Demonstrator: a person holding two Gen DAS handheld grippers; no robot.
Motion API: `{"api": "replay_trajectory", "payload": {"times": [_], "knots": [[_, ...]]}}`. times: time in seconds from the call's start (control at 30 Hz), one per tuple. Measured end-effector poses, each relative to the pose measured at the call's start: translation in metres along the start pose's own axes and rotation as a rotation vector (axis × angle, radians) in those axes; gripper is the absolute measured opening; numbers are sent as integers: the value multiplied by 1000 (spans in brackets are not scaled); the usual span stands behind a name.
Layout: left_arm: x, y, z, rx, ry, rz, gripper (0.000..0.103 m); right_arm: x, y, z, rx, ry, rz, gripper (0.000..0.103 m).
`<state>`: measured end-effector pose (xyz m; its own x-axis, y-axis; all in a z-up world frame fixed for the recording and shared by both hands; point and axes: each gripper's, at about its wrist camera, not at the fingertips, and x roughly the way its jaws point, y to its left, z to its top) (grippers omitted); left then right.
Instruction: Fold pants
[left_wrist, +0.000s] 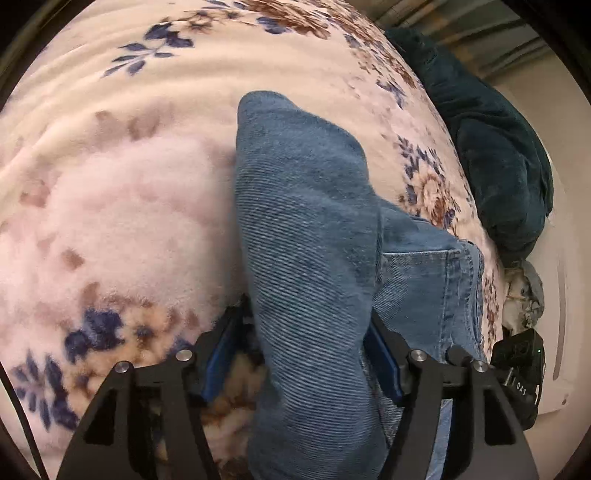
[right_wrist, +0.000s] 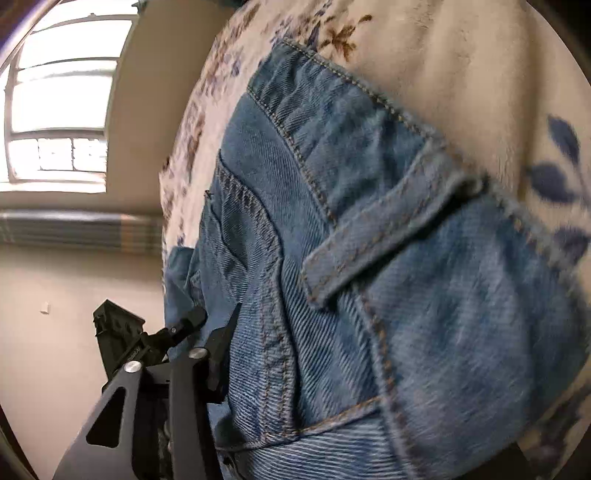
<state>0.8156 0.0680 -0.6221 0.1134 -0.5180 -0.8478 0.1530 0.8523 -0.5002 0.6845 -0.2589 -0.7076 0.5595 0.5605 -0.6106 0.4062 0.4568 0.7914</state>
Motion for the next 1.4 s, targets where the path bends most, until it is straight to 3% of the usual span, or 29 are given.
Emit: {"api": "replay_trajectory", "payload": {"times": [0.07, 0.1, 0.13, 0.27, 0.33, 0.37, 0.47, 0.57, 0.7, 0.77, 0.93, 1.07, 1.4], "knots": [[-10, -7, -4, -25, 5, 41, 67, -5, 4, 2, -2, 34, -46, 68], [-21, -12, -9, -43, -14, 59, 67, -13, 11, 2, -32, 36, -97, 82], [-28, -16, -15, -48, -25, 69, 67, -19, 16, 2, -65, 39, -140, 87], [-54, -28, -50, -52, -76, 89, 77, -43, 43, -4, -239, 30, -332, 87], [-48, -31, -69, -30, -57, 182, 77, -43, 52, -5, -322, 30, -463, 87], [-42, -28, -75, -27, -37, 223, 77, -44, 52, -4, -332, 29, -492, 87], [-30, -15, -93, -64, -25, 232, 86, -38, 45, -4, -327, 72, -555, 87], [-34, -25, -93, -68, -44, 283, 86, -33, 47, -10, -379, 84, -616, 87], [-47, -63, -96, 7, -77, 429, 89, -32, 97, -18, -581, 15, -741, 89], [-53, -78, -103, 60, -79, 484, 101, -35, 116, -26, -646, -1, -787, 91], [-89, -108, -114, 111, -96, 509, 102, -67, 138, -37, -618, -5, -798, 93], [-122, -137, -121, 132, -144, 522, 102, -110, 163, -53, -615, -67, -801, 93], [-226, -207, -173, 160, -304, 521, 102, -252, 239, -122, -674, -239, -774, 93]]}}
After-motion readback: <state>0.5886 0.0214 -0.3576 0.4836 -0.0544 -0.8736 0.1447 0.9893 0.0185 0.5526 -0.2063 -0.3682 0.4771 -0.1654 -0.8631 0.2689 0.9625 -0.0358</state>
